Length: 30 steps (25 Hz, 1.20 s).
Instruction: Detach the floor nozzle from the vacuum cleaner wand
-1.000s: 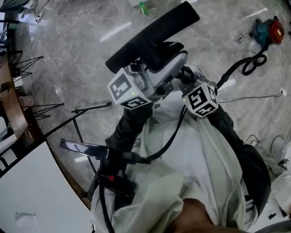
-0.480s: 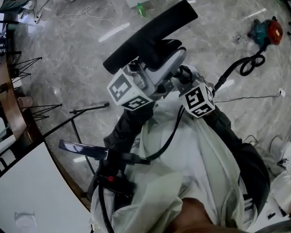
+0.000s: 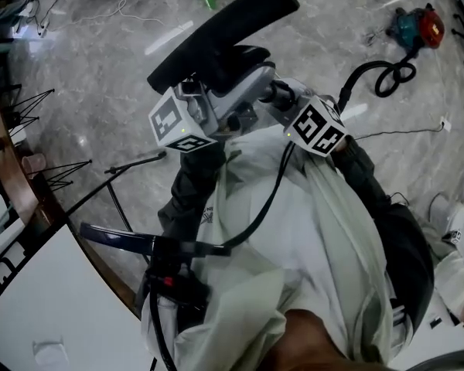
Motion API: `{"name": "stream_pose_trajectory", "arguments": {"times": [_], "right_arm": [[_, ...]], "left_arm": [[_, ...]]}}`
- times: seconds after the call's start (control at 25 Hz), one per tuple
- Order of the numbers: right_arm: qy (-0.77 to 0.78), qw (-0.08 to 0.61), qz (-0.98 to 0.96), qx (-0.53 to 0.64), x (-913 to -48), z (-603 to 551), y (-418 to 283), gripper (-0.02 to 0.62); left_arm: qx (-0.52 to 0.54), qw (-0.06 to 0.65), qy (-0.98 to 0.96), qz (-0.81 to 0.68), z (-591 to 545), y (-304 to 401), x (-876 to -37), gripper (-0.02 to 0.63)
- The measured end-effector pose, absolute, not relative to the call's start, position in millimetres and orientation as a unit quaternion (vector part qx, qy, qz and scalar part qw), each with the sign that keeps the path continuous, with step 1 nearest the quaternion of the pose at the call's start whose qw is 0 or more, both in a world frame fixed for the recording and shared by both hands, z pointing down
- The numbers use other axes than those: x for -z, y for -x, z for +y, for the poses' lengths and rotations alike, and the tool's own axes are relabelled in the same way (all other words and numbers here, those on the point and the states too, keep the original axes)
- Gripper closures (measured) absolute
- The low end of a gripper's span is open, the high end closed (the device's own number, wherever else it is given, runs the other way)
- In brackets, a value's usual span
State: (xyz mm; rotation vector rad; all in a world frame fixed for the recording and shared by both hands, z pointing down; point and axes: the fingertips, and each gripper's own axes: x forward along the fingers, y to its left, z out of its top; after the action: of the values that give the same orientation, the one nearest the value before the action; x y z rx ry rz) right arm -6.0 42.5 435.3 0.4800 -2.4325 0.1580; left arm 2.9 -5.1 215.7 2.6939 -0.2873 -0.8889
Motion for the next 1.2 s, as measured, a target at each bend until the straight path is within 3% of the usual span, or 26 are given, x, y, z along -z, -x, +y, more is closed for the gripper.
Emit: {"name": "stream_pose_trajectory", "arguments": {"times": [0.24,0.36,0.56,0.88,1.08,1.2], "right_arm": [[-0.332,0.353,-0.874,-0.043,-446.5,23.0,-8.5,0.554],[-0.281,0.35,-0.893,-0.044,-449.9,30.1,-3.5,0.554],[-0.133,0.338,-0.93,-0.062,-441.3,52.8,5.1,0.552],[-0.32,0.357,-0.877,-0.042,-450.2,22.0,-4.9,0.554],[-0.189,0.347,-0.917,-0.052,-452.3,46.3,4.8,0.552],[-0.165,0.339,-0.925,-0.049,-449.5,50.0,1.6,0.552]], "left_arm": [[0.266,0.194,-0.908,-0.259,-37.8,2.4,-239.0,0.532],[0.278,0.194,-0.921,-0.195,-27.3,1.1,-237.0,0.531],[0.301,0.127,-0.945,-0.037,7.7,-6.1,-216.3,0.533],[0.27,0.164,-0.914,-0.255,-35.7,7.2,-238.0,0.534],[0.308,0.176,-0.932,-0.076,-4.9,3.6,-228.4,0.532],[0.306,0.154,-0.938,-0.05,5.1,-4.6,-223.3,0.533]]}}
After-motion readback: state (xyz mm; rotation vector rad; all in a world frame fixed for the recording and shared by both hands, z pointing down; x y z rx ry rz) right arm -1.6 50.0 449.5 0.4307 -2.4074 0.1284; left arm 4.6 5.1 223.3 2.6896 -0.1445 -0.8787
